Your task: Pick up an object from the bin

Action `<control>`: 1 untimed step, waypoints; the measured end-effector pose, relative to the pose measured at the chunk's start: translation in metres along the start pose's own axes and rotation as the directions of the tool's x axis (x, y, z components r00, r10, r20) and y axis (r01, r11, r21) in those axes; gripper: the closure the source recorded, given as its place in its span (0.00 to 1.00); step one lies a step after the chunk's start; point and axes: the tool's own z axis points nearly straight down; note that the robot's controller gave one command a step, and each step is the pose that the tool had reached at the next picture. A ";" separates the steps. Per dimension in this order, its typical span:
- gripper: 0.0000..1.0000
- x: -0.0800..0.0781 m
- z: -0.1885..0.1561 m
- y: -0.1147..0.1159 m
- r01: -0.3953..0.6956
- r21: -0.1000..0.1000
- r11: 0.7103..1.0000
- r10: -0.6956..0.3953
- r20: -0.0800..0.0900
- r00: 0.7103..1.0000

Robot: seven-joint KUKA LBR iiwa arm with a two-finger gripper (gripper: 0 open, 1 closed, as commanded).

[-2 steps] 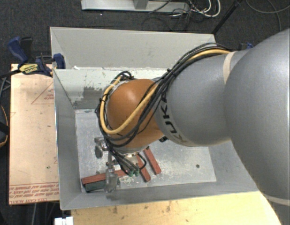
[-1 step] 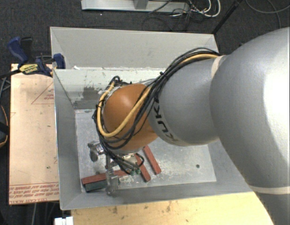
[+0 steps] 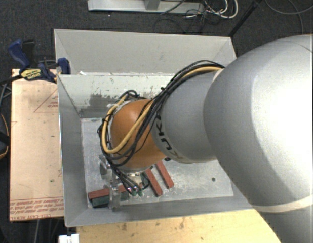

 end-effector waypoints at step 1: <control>1.00 0.002 0.010 -0.022 0.077 0.001 0.997 -0.077 -0.008 0.997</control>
Offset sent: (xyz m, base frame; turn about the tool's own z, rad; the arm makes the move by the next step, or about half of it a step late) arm 0.0000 0.0000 0.0000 0.0000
